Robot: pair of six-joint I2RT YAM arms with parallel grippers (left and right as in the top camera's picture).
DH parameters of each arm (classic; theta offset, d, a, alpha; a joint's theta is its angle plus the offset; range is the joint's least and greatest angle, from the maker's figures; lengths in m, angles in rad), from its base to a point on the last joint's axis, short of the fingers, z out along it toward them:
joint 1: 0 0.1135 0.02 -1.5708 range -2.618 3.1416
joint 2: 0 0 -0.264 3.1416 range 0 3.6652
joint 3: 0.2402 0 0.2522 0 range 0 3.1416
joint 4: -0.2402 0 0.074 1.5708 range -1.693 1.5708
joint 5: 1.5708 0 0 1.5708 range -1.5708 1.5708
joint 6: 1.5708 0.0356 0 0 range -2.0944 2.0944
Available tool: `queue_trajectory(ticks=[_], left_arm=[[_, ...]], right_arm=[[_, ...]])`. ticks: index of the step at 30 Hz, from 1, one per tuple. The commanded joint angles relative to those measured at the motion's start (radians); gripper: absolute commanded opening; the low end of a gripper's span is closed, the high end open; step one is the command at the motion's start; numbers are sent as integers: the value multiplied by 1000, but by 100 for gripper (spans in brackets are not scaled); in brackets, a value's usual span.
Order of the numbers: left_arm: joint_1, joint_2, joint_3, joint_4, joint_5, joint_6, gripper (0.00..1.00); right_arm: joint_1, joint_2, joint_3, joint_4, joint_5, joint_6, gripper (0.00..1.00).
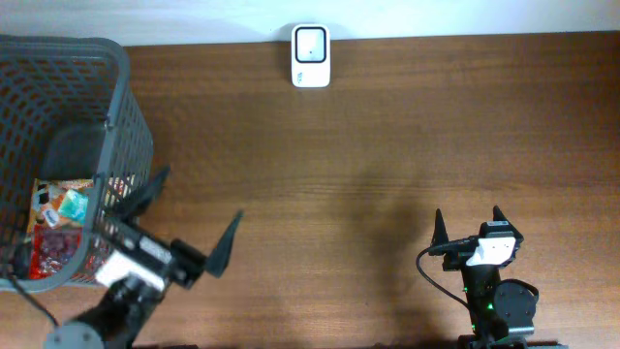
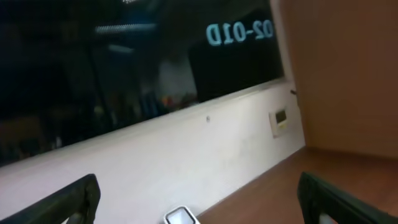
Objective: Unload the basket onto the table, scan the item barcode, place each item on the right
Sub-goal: 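Reach left gripper into basket and grasp green tissue pack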
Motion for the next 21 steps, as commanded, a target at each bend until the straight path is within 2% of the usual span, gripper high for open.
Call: queue_trajectory(ticks=[1, 2, 3, 4, 5, 7, 8, 10, 12, 17, 19, 21], left_arm=[[3, 187, 209, -280, -189, -103, 99], [3, 284, 333, -457, -194, -94, 99], [3, 416, 486, -625, -89, -62, 99], [3, 496, 564, -683, -43, -62, 99], [3, 533, 597, -673, -54, -47, 99], [11, 611, 697, -710, -154, -66, 99], [32, 698, 841, -808, -309, -153, 99], [76, 837, 1075, -951, -493, -201, 99], [130, 966, 1252, -1041, -574, -204, 99], [420, 1181, 1297, -1139, -567, -333, 99], [475, 1245, 1297, -1240, -569, -336, 99], [494, 1318, 1291, -1306, -669, -400, 99]], right_arm=[[6, -6, -9, -3, 2, 1, 98], [6, -6, -9, -3, 2, 1, 98], [6, -6, -9, -3, 2, 1, 98], [6, -6, -9, -3, 2, 1, 98], [6, -6, -9, -3, 2, 1, 98], [6, -6, -9, -3, 2, 1, 98], [6, -6, -9, -3, 2, 1, 98], [6, -6, -9, -3, 2, 1, 98], [6, -6, -9, -3, 2, 1, 98], [6, -6, -9, -3, 2, 1, 98], [6, -6, -9, -3, 2, 1, 98], [6, -6, -9, -3, 2, 1, 98]])
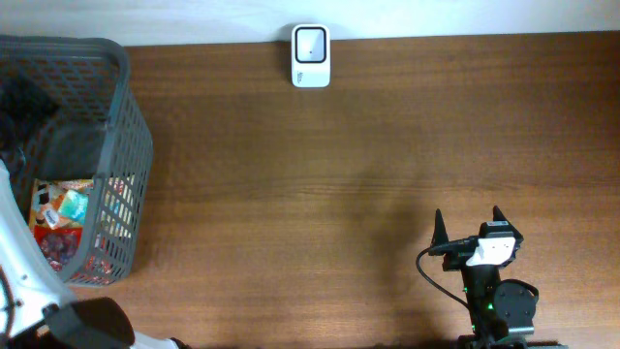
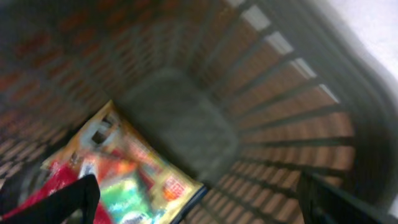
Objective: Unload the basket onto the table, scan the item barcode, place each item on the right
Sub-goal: 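Reach left gripper into basket and grasp green tissue pack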
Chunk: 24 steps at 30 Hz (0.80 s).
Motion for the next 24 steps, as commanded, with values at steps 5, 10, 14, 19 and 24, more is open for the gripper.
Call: queue_trajectory(ticks=[5, 10, 14, 19, 24], left_arm=[[10, 106, -40, -113, -216, -140, 99], [7, 112, -322, 6, -212, -171, 99], [7, 113, -492, 169, -151, -170, 70], [6, 130, -557, 219, -153, -171, 56], [5, 175, -547, 218, -160, -170, 0]], right_arm=[[6, -6, -9, -3, 2, 0, 98], [6, -6, -9, -3, 2, 0, 98], [6, -6, -9, -3, 2, 0, 98], [6, -6, -9, -3, 2, 0, 99], [6, -6, -9, -3, 2, 0, 98]])
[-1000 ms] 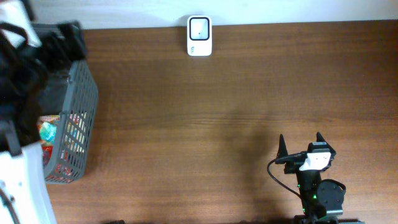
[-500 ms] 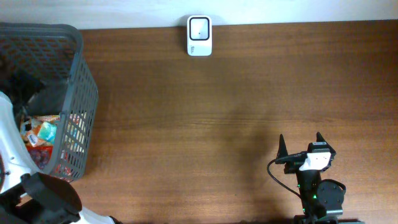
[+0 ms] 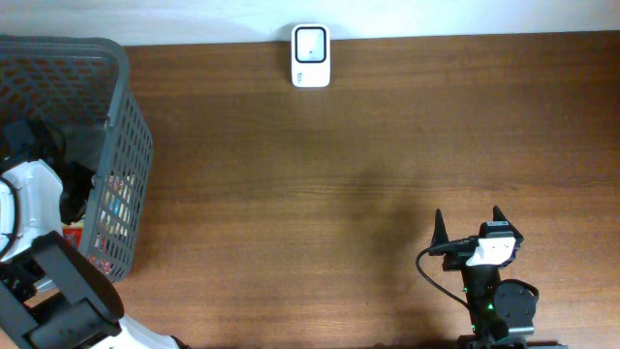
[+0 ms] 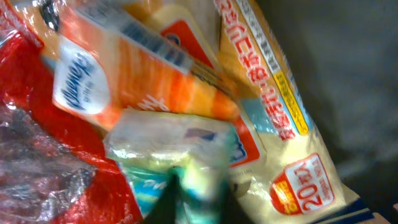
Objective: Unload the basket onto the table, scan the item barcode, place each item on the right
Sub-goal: 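Reach left gripper into basket and grasp green tissue pack, then carry green tissue pack with left gripper and place on table center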
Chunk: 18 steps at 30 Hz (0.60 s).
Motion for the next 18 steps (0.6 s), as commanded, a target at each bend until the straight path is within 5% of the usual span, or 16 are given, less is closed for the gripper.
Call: queue_trajectory(ticks=[1, 5, 8, 12, 16, 18], left_arm=[[-2, 23, 27, -26, 4, 2, 0], [-2, -23, 324, -190, 126, 2, 0], [-8, -100, 584, -251, 432, 2, 0], [-93, -187, 602, -228, 829, 35, 0], [-336, -202, 602, -182, 799, 263, 0], [-555, -169, 599, -199, 580, 329, 0]], right_arm=[[6, -6, -9, -3, 2, 1, 98], [6, -6, -9, -3, 2, 1, 99], [6, -6, -9, -3, 2, 1, 98], [6, -6, -9, -3, 2, 1, 99], [6, -6, -9, -3, 2, 1, 99], [6, -6, -9, -3, 2, 1, 98]])
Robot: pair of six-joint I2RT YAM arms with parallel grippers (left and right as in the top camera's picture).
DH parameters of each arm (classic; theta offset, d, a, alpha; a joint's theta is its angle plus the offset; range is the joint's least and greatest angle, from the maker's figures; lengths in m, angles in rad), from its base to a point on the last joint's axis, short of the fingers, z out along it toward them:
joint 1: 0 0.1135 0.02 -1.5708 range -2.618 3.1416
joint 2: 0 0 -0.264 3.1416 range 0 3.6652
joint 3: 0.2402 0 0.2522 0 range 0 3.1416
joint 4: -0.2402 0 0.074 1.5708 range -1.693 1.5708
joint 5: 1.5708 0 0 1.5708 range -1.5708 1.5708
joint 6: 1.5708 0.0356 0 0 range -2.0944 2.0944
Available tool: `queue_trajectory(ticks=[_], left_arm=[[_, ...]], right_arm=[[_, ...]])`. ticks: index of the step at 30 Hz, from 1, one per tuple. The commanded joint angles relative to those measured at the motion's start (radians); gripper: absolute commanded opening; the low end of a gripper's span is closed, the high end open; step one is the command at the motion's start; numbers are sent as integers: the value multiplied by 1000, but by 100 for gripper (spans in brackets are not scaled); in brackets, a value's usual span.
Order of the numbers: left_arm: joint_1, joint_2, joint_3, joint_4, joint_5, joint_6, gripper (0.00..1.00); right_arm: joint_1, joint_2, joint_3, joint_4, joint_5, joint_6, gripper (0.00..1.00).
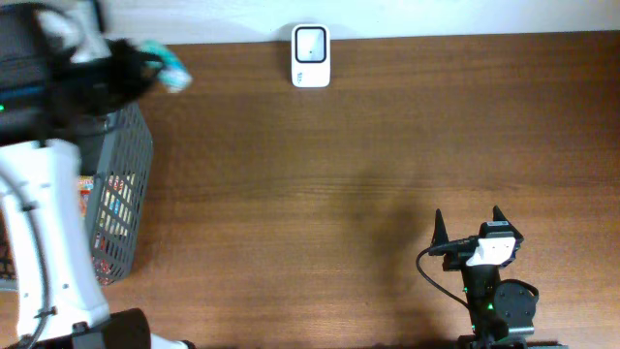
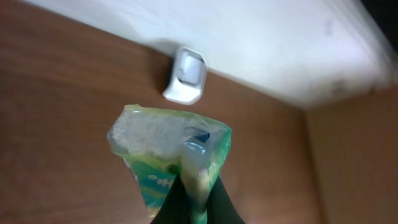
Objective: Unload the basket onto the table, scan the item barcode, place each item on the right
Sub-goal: 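Carry green tissue pack with left gripper and place on table center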
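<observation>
A green and white snack packet (image 2: 163, 143) is pinched between the black fingers of my left gripper (image 2: 196, 202), which is shut on it. From overhead the packet (image 1: 170, 68) hangs above the table's back left, beside the basket's far corner, with the left gripper (image 1: 145, 64) raised high. The white barcode scanner (image 1: 311, 44) stands at the back edge, to the right of the packet; in the left wrist view the scanner (image 2: 186, 77) lies ahead, beyond the packet. My right gripper (image 1: 468, 225) rests open and empty at the front right.
A grey mesh basket (image 1: 124, 184) holding more packets stands at the left edge, under my left arm. A white wall runs behind the scanner. Brown wooden table (image 1: 387, 136) stretches between scanner and right arm.
My left gripper was down inside the basket on the green packet. Now it is up out of the basket with the packet held, at the back left, facing the scanner.
My left gripper was open at the front of the table beside the basket. Then it was open over the basket's packets. Then it was down on a green packet in the basket. Now it holds that packet above the table near the scanner. The right arm stayed still.
</observation>
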Motion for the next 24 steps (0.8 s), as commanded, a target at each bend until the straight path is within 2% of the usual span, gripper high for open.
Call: queue_trajectory(ticks=[1, 4, 6, 9, 11, 12, 13, 14, 15, 17, 19, 24], left_arm=[[-276, 30, 2, -19, -232, 142, 0], [-481, 142, 2, -11, -375, 142, 0], [-622, 291, 2, -11, -502, 141, 0], [-714, 443, 2, -1, -500, 134, 0], [-774, 548, 2, 1, -470, 133, 4], [-797, 577, 2, 1, -467, 130, 9], [-829, 601, 2, 12, -468, 130, 43], [-846, 606, 2, 20, -468, 130, 91], [-859, 606, 4, 30, -472, 131, 99], [-855, 606, 76, -7, -472, 139, 99], [-818, 606, 232, -117, -517, 145, 99], [-590, 606, 903, -492, -781, 145, 99]], right_arm=[[6, -6, -9, -3, 2, 2, 98], [6, -6, -9, -3, 2, 2, 98], [6, -6, -9, -3, 2, 2, 98], [6, -6, -9, -3, 2, 2, 98], [6, -6, -9, -3, 2, 1, 98], [6, -6, -9, -3, 2, 2, 98], [6, -6, -9, -3, 2, 2, 98], [6, -6, -9, -3, 2, 2, 98], [6, -6, -9, -3, 2, 2, 98], [6, -6, -9, -3, 2, 2, 98], [6, -6, -9, -3, 2, 2, 98], [6, -6, -9, -3, 2, 2, 99]])
